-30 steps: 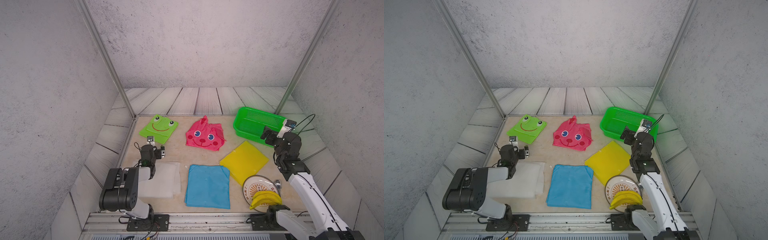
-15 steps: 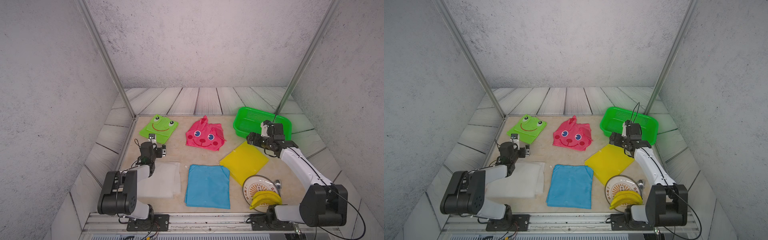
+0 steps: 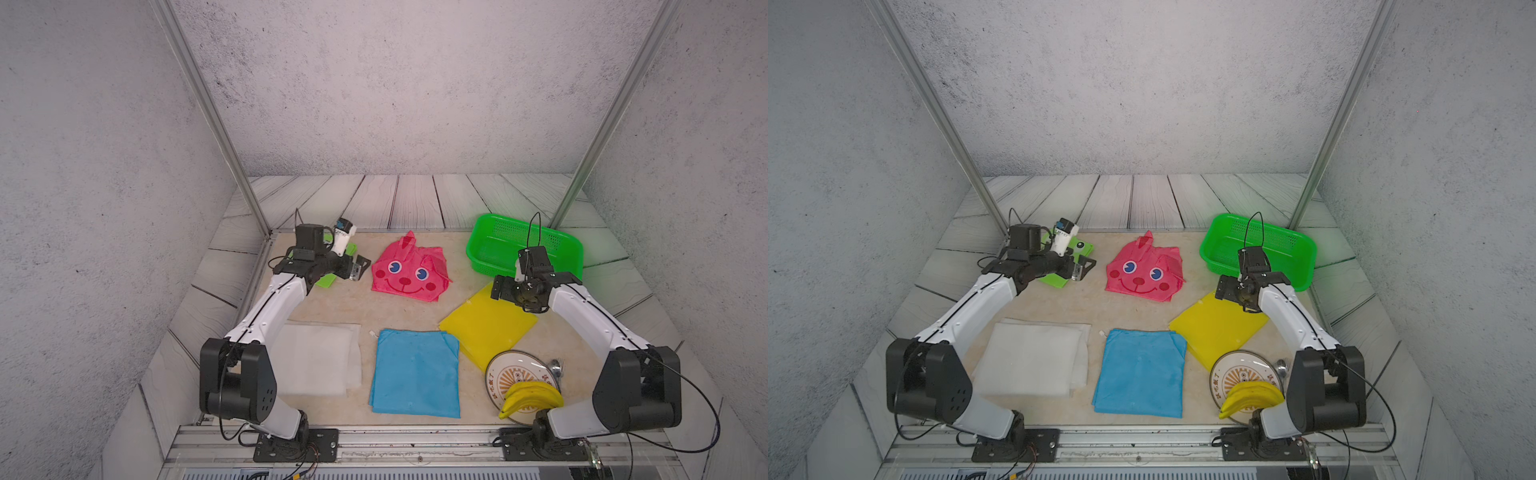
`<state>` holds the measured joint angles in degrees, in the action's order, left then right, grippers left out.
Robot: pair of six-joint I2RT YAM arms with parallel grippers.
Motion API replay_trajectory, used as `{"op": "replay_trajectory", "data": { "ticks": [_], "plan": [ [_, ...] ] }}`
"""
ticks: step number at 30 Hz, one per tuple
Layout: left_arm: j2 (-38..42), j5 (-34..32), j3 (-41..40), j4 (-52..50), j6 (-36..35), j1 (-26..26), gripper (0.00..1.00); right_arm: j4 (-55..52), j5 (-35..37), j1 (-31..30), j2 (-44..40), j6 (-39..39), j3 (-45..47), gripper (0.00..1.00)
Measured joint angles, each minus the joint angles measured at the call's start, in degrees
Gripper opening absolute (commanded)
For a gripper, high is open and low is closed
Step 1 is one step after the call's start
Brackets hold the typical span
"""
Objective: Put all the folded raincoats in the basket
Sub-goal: Pick up the raincoat from the center of the board.
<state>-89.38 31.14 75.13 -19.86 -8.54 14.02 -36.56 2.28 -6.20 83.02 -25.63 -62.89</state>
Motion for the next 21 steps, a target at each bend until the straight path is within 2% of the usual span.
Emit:
{"op": "replay_trajectory", "data": {
  "ticks": [4, 9, 15, 21],
  "plan": [
    [-6.9, 7.6, 7.7, -7.4, 2.8, 7.2, 0.95, -2.3, 4.4, 0.0, -0.8, -2.3, 0.6, 0.97],
    [-18.3, 14.4, 13.1, -11.4, 8.9, 13.2, 0.97, -4.0, 8.3, 0.0, -5.5, -4.7, 2.5, 0.97],
    [-31.9, 15.0, 20.9, -14.4, 13.4, 19.5, 0.91, -4.1, 10.3, 0.0, -11.0, -5.5, 4.5, 0.97],
    [-41.0, 16.9, 28.3, -15.5, 18.8, 22.3, 0.88, -4.1, 11.9, 0.0, -14.2, -5.5, 7.1, 0.97]
  ]
}}
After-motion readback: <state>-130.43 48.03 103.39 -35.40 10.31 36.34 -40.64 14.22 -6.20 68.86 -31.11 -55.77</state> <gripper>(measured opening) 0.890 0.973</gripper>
